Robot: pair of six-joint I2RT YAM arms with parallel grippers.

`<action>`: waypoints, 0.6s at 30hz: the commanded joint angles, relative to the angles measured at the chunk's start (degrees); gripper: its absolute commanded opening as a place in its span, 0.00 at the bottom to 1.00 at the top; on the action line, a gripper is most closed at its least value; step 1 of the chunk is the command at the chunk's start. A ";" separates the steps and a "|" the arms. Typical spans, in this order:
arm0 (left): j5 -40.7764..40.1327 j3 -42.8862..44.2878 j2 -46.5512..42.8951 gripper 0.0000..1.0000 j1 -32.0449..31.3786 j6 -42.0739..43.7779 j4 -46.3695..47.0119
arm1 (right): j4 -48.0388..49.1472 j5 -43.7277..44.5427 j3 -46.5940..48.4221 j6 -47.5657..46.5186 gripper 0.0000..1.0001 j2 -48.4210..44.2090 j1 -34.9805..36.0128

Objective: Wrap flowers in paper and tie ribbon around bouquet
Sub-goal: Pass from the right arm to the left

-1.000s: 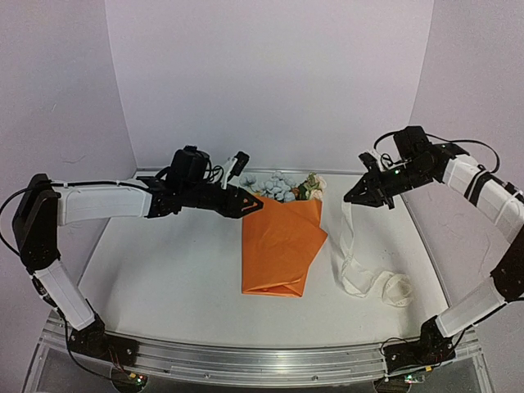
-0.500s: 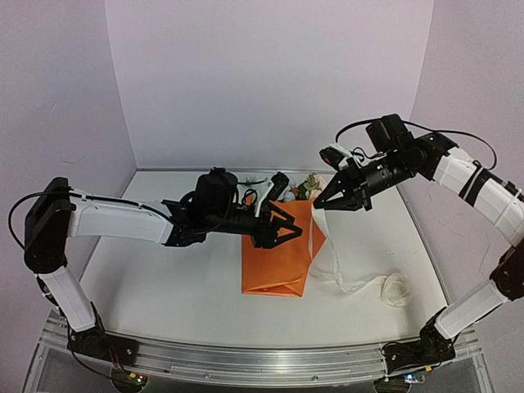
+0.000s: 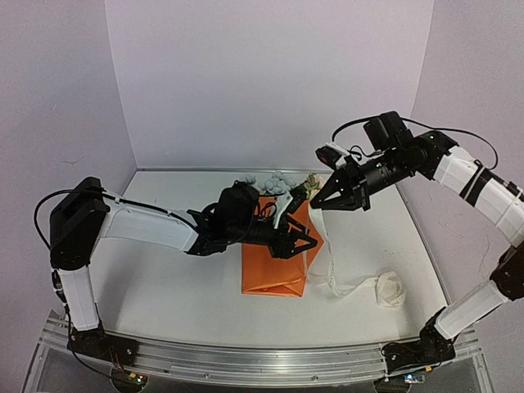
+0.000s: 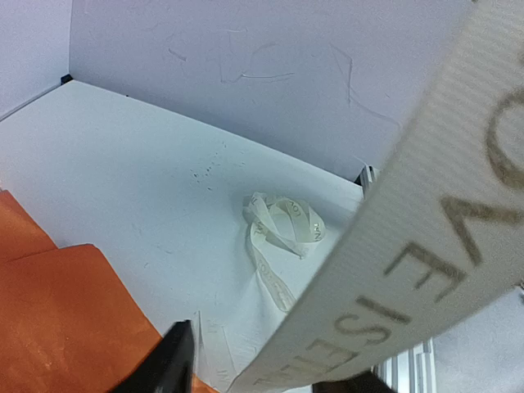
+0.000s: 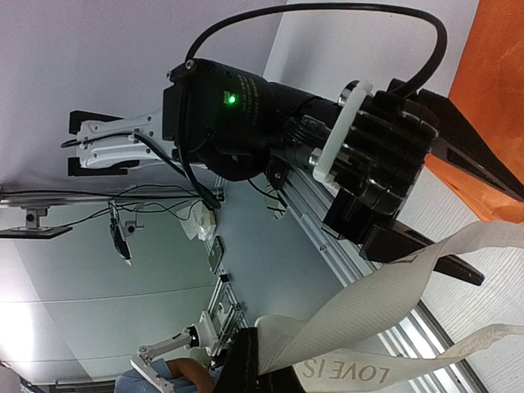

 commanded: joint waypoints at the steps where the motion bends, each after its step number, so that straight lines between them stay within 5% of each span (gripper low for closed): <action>1: -3.06 4.50 1.90 0.35 -0.43 -2.13 3.71 | 0.36 -0.21 1.10 0.20 0.00 -2.03 0.14; 5: -12.69 2.50 -1.81 0.01 -0.43 -3.74 3.04 | -1.10 2.23 -0.63 -1.48 0.00 -2.92 0.13; 10: -28.47 -3.94 -14.77 0.00 -0.43 -3.76 -0.92 | -2.30 8.57 -4.81 -2.65 0.11 -4.59 0.09; 15: -43.05 -7.01 -26.34 0.00 -0.42 -2.02 -10.29 | -3.73 17.79 -9.86 -3.46 0.51 -6.16 0.06; 18: -52.71 -8.60 -30.54 0.00 -0.39 -1.54 -15.84 | -9.17 27.35 -12.87 -5.13 0.66 -6.93 0.06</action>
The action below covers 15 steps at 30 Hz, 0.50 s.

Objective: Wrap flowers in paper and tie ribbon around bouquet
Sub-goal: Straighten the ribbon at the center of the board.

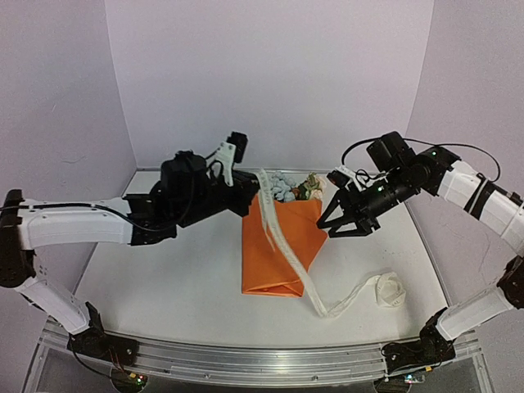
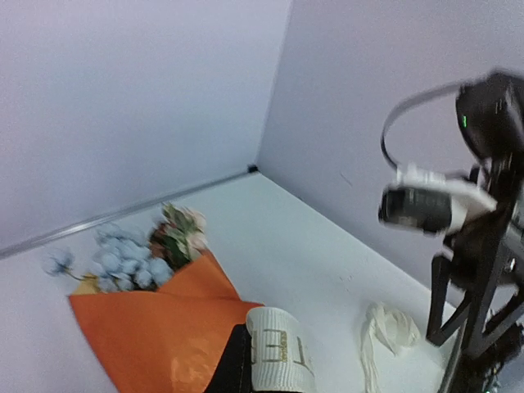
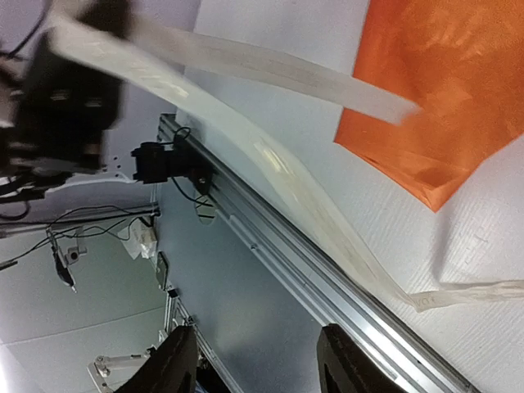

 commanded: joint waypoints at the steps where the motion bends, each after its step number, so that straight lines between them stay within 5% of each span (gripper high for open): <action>1: -21.35 -2.37 -7.07 0.00 0.02 1.40 -9.68 | -7.49 19.37 -4.60 -2.26 0.68 -2.82 0.04; 6: -30.43 -4.98 -9.82 0.00 2.14 -0.36 -17.43 | -9.89 35.77 -15.60 1.29 0.69 -5.68 -0.75; 15: -25.19 -8.18 -11.51 0.00 7.92 -5.18 -19.98 | -3.97 46.66 -26.69 6.69 0.58 -1.61 -0.88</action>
